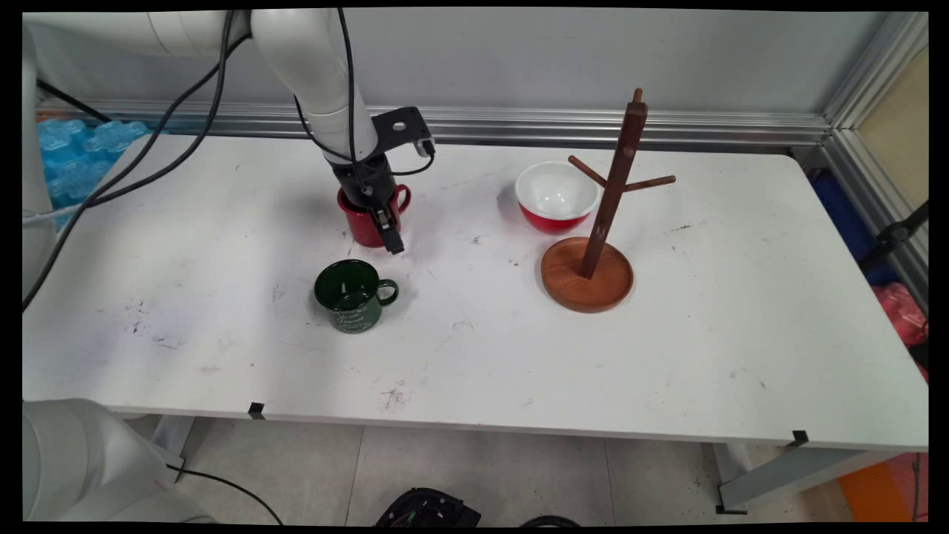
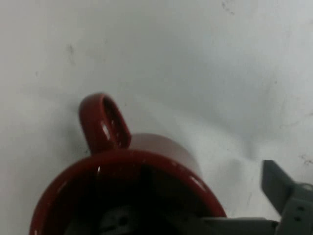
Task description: Place the picked object on the table
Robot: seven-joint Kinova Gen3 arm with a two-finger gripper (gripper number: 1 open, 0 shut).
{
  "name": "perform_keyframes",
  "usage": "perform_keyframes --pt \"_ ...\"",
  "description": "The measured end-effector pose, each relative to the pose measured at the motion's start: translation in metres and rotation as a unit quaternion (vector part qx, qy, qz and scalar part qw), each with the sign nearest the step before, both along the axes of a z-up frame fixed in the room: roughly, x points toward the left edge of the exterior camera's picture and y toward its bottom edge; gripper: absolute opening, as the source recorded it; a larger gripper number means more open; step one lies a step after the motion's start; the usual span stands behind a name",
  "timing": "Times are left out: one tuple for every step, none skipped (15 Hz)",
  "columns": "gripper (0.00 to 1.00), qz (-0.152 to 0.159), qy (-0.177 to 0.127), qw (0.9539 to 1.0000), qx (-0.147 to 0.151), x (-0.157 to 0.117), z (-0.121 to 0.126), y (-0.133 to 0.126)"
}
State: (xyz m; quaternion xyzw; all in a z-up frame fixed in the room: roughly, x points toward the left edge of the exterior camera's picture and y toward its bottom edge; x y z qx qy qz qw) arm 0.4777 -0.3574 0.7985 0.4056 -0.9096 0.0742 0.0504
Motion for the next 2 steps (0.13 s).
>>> perform_keyframes --pt "1.00 -0.002 0.001 1.0000 -0.003 -0.0001 0.0016 -0.0007" --pt "1.00 -0.003 0.003 1.0000 -0.007 0.0002 0.0044 -0.0010"
